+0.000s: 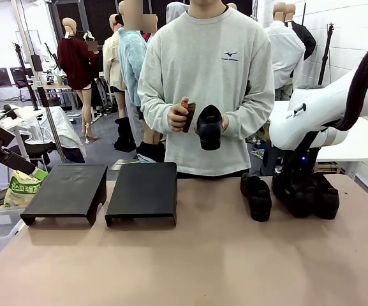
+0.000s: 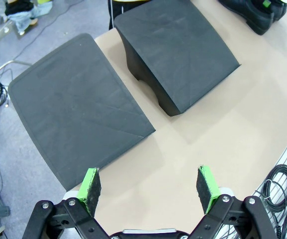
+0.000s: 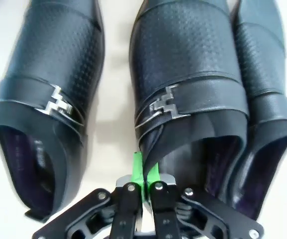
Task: Organize the shoes by placing them on the stand.
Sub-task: Pick up one Shoe and place it in the middle of the table.
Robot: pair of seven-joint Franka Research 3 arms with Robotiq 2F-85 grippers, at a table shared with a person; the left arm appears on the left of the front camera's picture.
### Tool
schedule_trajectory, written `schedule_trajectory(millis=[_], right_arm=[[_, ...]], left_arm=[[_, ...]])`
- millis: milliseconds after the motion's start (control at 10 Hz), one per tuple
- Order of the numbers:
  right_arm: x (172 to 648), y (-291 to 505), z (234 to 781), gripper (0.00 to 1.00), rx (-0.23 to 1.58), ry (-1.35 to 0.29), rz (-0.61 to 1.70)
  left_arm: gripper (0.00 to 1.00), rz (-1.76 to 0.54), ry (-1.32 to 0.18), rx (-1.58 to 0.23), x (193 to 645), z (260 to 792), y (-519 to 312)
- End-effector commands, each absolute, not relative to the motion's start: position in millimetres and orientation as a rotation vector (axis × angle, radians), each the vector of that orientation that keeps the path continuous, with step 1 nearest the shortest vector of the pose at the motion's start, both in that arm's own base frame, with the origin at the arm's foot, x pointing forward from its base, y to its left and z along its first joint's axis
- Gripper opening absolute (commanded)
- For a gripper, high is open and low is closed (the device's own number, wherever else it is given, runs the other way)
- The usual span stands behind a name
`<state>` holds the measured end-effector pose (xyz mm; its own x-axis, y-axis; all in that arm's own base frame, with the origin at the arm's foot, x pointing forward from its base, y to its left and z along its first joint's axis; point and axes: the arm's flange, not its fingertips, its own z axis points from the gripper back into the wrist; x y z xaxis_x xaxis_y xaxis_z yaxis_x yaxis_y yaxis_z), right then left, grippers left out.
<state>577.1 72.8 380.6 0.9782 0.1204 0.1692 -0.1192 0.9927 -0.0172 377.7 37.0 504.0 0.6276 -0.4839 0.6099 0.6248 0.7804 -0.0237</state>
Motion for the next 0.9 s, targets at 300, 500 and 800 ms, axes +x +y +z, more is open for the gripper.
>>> schedule_trajectory(millis=[300, 500, 800], right_arm=[[490, 86, 496, 0.00, -0.019, -0.412, -0.044], [451, 107, 493, 0.00, 0.004, -0.271, -0.042], [445, 108, 492, 0.00, -0.007, -0.278, 0.006]], left_arm=[[1.00, -0.656, -0.632, -0.258, 378, 502, 41], [1.00, -0.656, -0.632, -0.258, 378, 502, 41], [1.00, -0.656, -0.632, -0.258, 378, 502, 41]])
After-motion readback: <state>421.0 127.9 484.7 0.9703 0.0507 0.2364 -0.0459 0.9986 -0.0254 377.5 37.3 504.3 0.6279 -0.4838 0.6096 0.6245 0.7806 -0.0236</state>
